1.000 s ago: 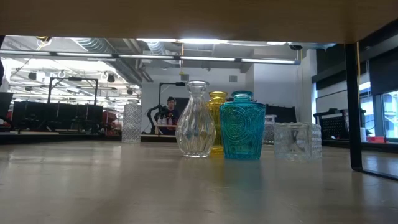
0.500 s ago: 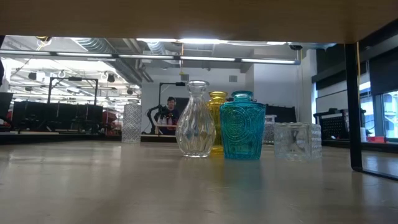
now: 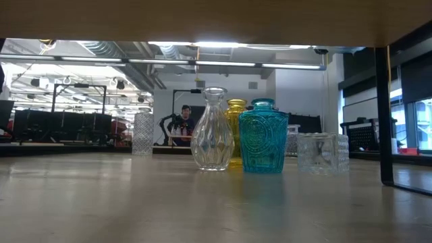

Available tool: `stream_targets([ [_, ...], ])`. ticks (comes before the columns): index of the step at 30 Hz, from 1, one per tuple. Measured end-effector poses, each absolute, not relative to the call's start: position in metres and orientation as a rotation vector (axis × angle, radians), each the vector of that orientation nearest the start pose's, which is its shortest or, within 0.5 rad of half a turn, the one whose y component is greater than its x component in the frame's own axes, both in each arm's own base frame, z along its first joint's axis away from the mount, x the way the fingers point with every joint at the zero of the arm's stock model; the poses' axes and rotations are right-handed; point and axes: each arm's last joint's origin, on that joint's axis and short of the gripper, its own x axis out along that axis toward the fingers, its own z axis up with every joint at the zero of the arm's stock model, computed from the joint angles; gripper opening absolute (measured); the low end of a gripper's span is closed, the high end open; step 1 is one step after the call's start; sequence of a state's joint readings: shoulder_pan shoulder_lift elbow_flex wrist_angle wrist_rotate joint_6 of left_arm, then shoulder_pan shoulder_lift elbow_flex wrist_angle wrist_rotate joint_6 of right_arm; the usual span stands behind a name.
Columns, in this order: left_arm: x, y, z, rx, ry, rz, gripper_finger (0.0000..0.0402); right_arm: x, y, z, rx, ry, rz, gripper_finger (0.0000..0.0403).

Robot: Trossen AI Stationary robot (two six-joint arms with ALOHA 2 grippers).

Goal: Sort vases onto shelf
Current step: Adjust the vases on the shelf

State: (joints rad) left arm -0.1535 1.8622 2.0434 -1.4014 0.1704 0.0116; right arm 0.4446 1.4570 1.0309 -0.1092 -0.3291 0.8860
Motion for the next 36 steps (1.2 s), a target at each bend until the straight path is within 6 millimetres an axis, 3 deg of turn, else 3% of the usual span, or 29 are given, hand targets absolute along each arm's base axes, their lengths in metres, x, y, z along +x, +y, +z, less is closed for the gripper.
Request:
stream_targets([
  [10, 0.354, -0.060, 0.369, 0.014, 1.221, -0.307, 0.0000, 0.284, 0.148, 0.271, 0.807, 0.841, 0.453, 0.0000],
  [17, 0.354, -0.060, 0.369, 0.019, 1.220, -0.312, 0.0000, 0.280, 0.157, 0.271, 0.824, 0.799, 0.318, 0.0000],
  [24, 0.354, -0.060, 0.369, 0.033, 1.217, -0.322, 0.0000, 0.274, 0.167, 0.277, 0.815, 0.778, 0.213, 0.0000],
  [36, 0.355, -0.056, 0.369, 0.036, 1.215, -0.318, 0.0000, 0.276, 0.163, 0.298, 0.695, 0.728, 0.113, 0.0000],
])
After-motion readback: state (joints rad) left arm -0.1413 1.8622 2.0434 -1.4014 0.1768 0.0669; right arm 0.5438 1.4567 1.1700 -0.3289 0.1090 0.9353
